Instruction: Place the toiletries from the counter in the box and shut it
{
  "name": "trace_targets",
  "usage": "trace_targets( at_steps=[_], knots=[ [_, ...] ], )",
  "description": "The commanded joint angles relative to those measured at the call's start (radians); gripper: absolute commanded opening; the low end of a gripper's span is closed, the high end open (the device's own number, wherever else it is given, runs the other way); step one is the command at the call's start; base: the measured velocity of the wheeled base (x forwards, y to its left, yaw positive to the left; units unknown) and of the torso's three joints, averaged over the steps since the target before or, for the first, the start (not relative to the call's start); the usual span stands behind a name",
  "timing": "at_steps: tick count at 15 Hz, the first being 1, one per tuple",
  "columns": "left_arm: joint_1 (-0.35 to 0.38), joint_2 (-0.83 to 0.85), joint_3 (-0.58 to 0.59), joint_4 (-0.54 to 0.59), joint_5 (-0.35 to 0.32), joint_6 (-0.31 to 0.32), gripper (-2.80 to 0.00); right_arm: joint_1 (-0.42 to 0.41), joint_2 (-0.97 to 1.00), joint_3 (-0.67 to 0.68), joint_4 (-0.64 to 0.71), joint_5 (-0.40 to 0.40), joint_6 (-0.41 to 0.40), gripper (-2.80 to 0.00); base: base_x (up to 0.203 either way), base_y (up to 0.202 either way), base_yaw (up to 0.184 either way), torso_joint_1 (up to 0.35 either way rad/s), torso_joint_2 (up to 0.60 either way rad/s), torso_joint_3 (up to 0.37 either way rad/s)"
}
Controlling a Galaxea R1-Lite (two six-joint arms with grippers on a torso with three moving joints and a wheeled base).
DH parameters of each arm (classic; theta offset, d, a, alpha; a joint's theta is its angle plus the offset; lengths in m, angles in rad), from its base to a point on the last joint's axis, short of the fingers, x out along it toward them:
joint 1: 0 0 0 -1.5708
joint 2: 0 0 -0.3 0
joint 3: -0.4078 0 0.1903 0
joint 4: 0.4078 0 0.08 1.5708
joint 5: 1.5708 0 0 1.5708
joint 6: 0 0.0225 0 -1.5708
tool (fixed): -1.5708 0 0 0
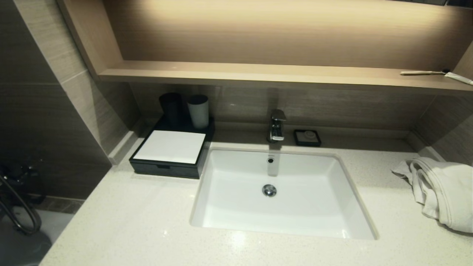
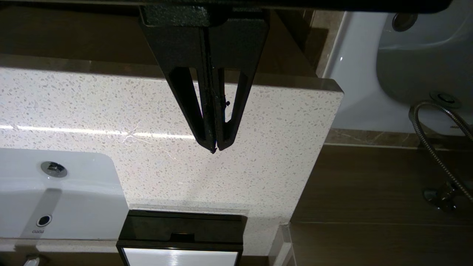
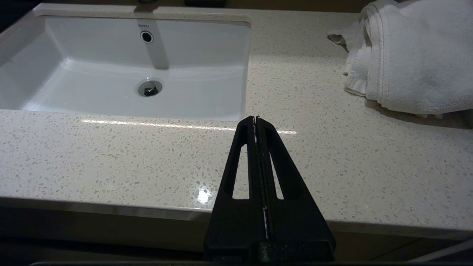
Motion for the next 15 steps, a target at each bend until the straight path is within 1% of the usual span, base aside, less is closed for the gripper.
trace_targets(
  at_steps=[1,15],
  knots=[
    [0.001,0.000,0.000,0.000,0.000,0.000,-2.80,0.000,0.000,0.000,0.000,0.001,0.000,-2.80,0.000,0.000,0.000,0.000,0.00,0.000],
    [0.000,0.000,0.000,0.000,0.000,0.000,-2.80,0.000,0.000,0.000,-0.001,0.001,-0.002,-2.80,0.000,0.000,0.000,0.000,0.00,0.000]
  ],
)
